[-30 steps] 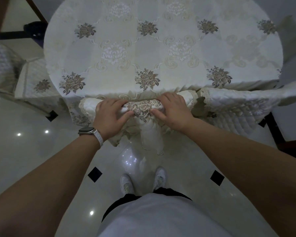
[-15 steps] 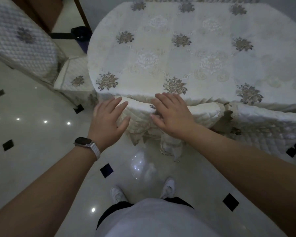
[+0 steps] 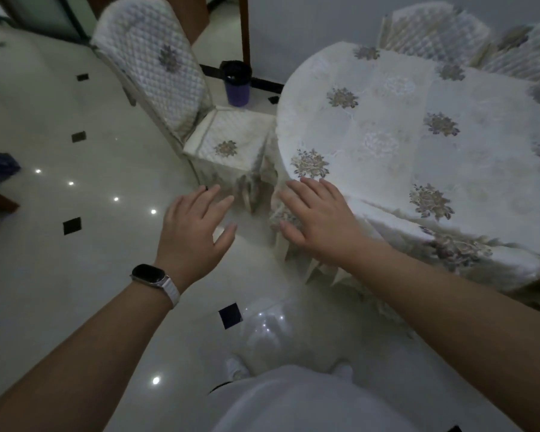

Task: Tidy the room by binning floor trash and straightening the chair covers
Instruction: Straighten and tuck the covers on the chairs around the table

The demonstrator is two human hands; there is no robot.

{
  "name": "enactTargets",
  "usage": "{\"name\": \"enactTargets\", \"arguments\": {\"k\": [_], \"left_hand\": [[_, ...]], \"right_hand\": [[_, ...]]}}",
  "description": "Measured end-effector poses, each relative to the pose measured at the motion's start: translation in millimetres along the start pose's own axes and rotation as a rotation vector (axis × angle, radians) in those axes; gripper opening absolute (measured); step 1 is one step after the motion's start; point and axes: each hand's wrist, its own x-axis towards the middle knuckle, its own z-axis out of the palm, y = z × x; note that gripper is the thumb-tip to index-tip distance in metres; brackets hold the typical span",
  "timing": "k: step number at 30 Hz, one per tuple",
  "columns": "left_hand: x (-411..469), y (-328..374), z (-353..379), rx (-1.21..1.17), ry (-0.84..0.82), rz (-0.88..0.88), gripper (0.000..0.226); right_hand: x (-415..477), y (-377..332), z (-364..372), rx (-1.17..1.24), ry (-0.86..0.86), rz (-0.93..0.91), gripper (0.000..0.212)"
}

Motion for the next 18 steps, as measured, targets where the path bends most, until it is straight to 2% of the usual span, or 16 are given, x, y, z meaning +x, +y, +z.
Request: {"name": "enactTargets", "arguments": {"k": [9,18], "left_hand": [[-33,-120,-38,0.053,0.033,-0.168,0.047],[-7,-198,-37,0.124,0.078,-0.269,0.043]], "right_hand": [[107,-97,22,0.037,0.001,-0.14,0.058],[213,-119,59,0.087,0.089,-0.267,0.052]]}}
